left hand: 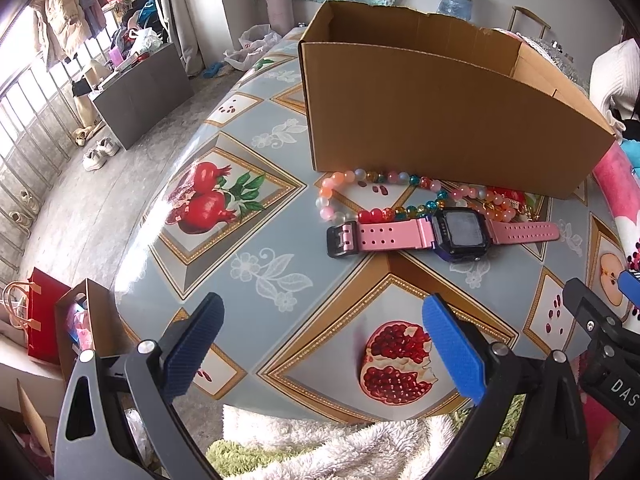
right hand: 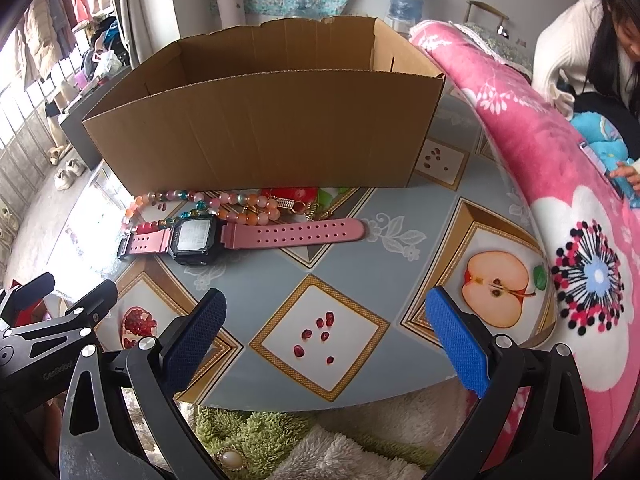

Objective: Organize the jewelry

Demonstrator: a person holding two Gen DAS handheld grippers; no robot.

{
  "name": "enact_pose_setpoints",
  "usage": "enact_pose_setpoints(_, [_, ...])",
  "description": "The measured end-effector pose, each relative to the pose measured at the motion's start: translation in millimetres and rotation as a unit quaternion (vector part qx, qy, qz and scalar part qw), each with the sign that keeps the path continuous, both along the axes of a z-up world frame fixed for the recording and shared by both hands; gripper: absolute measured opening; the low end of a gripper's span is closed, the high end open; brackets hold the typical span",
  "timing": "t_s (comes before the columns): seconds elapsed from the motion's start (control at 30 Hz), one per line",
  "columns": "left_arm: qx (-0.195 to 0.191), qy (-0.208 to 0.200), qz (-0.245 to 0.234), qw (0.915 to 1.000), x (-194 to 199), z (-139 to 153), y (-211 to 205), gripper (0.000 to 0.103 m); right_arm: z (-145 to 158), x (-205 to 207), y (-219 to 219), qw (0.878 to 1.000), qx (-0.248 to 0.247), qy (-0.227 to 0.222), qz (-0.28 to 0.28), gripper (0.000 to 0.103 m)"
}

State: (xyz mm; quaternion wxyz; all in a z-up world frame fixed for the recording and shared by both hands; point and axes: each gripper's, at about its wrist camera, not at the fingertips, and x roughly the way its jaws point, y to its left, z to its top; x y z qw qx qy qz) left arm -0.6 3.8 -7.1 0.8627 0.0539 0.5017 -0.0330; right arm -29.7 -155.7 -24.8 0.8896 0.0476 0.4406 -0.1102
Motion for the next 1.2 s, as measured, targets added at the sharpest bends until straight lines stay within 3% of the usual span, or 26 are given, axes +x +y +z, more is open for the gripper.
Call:
enact_pose_setpoints(0.9, [0.001, 0.017, 0.004, 0.9998, 4.6, -5.4, 0.7, 0.098, -3.3, 4.7, 3.2, 1.000, 0.001, 0.005, 0.015, 0.096])
enact_pose_setpoints(1.2, [0.009, 0.060, 0.004, 0.9981, 22.6, -30.8, 0.0, 0.098, -23.4, 21.4, -2.0, 0.999, -0.004, 0.029, 0.026, 0.096])
